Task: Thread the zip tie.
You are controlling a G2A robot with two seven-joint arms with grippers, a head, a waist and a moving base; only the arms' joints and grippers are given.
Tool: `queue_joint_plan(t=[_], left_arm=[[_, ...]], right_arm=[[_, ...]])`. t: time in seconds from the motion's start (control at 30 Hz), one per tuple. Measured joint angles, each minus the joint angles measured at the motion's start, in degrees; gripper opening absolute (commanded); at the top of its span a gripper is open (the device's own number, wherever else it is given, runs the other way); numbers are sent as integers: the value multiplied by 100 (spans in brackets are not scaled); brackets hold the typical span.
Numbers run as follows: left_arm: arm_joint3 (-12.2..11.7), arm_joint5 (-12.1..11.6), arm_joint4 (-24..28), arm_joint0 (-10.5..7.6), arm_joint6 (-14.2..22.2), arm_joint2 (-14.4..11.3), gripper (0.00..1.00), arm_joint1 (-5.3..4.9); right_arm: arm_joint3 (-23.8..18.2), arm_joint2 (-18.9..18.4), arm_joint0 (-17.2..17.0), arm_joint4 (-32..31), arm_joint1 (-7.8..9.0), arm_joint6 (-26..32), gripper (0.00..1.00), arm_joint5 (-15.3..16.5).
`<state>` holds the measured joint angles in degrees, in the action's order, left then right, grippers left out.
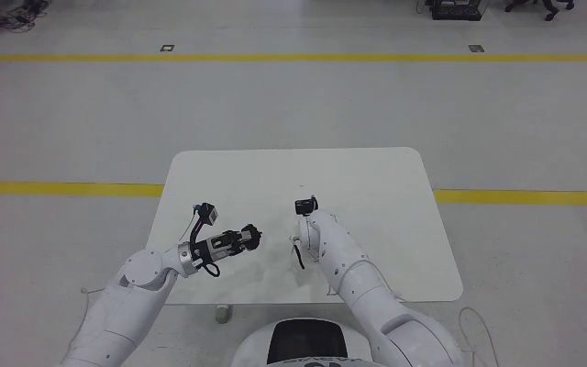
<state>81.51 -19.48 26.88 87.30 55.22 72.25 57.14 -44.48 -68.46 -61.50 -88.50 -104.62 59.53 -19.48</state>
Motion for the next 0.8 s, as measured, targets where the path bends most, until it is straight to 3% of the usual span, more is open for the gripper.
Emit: queue_joint_plan(t=[0.07,0.17,0.8], left_arm=[[0,0,0,0,0,0,0,0],[0,0,0,0,0,0,0,0],[0,0,0,0,0,0,0,0]], right_arm=[[-33,-14,-19,-37,-8,9,12,0],[-62,-28,-37,-108,-17,34,17,0],[192,59,115,-145,-21,145,16,0]])
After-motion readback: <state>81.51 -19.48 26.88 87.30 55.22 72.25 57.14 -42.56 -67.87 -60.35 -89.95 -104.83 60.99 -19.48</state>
